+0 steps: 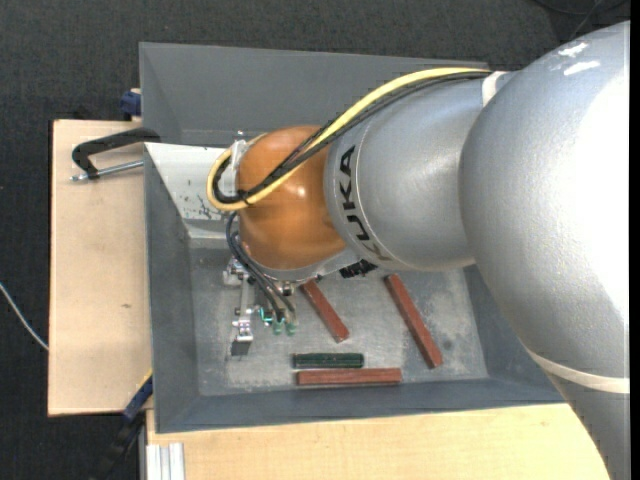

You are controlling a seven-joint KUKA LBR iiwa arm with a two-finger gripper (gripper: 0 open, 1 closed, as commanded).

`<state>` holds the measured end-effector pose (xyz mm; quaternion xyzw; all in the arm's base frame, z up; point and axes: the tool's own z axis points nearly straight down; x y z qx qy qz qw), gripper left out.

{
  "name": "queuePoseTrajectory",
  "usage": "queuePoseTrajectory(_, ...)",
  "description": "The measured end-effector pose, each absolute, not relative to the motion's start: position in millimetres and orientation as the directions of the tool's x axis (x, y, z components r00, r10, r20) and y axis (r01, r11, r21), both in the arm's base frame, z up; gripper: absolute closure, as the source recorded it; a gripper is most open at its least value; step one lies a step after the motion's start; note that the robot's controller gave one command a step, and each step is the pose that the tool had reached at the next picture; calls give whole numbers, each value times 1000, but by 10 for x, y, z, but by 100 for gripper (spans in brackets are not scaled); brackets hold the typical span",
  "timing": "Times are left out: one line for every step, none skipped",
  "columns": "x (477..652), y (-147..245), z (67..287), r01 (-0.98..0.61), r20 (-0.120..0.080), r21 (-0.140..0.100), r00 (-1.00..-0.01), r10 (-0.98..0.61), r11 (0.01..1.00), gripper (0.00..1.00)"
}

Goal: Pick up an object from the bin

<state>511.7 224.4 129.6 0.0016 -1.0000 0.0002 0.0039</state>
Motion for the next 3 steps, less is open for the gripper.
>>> queuePoseTrajectory(5141,2235,1343,0,0,2,-1000,0,1000,0)
queuePoseTrajectory(5087,2037,1187,-95,-7,5,-995,-95,996,0)
queuePoseTrajectory(5056,1888,1079,-148,-4,4,-989,-148,989,0)
